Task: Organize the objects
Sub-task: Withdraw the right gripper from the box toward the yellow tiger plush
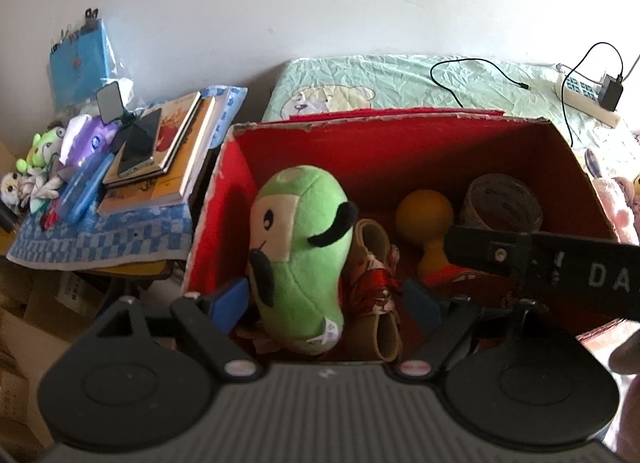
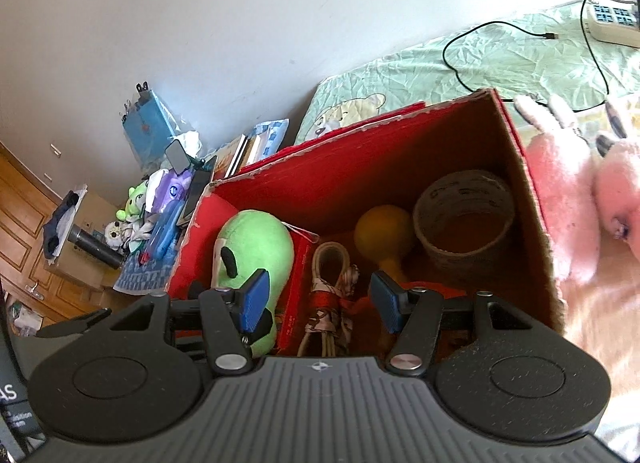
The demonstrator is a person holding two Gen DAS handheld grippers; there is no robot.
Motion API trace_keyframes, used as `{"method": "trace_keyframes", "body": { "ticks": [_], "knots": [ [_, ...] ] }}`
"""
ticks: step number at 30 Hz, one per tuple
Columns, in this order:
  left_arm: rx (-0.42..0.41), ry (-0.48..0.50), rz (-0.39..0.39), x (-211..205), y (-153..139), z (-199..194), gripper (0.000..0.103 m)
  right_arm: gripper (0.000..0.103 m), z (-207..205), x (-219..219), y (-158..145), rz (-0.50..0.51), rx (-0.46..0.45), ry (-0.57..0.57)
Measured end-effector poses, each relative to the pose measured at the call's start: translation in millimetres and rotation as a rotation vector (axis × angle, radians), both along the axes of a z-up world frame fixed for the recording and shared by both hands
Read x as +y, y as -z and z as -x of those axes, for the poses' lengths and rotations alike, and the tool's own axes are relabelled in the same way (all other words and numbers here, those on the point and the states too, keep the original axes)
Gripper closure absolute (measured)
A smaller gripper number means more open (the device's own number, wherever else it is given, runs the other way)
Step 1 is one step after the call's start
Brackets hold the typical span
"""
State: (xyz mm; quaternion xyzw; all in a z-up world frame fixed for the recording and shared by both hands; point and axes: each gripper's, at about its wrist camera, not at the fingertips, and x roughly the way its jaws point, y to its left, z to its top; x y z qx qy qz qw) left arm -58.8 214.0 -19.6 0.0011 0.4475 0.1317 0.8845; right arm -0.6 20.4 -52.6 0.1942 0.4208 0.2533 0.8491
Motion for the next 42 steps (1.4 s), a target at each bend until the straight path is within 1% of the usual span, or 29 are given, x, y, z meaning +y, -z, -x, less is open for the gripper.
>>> {"method": "trace_keyframes", "body": {
  "ticks": [7, 12, 16, 21, 27, 34, 42],
  "knots": [
    [0.012, -0.021, -0.052, -8.9, -4.5, -1.0, 0.016, 0.043, 6.9, -11.5, -4.3, -0.022, -0.011, -0.001],
    [0.013, -0.058, -0.086, -22.0, -11.5, 1.6, 0.014, 0.043, 8.7, -19.7, -11.8, -0.039, -0.030, -0.048],
    [0.017, -0.081, -0.089, -35.9, -16.4, 2.2, 0.013, 0.043, 12.0, -31.8, -19.2, -0.050, -0.052, -0.086],
    [0.009, -0.094, -0.092, -64.8, -23.2, 2.2, 0.012, 0.043, 17.0, -57.4, -28.2, -0.056, -0.070, -0.117],
    [-0.006, -0.091, -0.108, -104.4, -30.3, 0.4, 0.012, 0.043, 21.5, -94.0, -33.7, -0.068, -0.085, -0.118],
    [-0.008, -0.067, -0.103, -150.5, -31.2, -3.7, 0.012, 0.043, 25.6, -138.6, -32.1, -0.049, -0.095, -0.076],
    [-0.002, 0.008, -0.098, -209.0, -24.8, -13.9, 0.012, 0.043, 30.0, -190.8, -26.6, -0.017, -0.090, -0.005]
  ]
}}
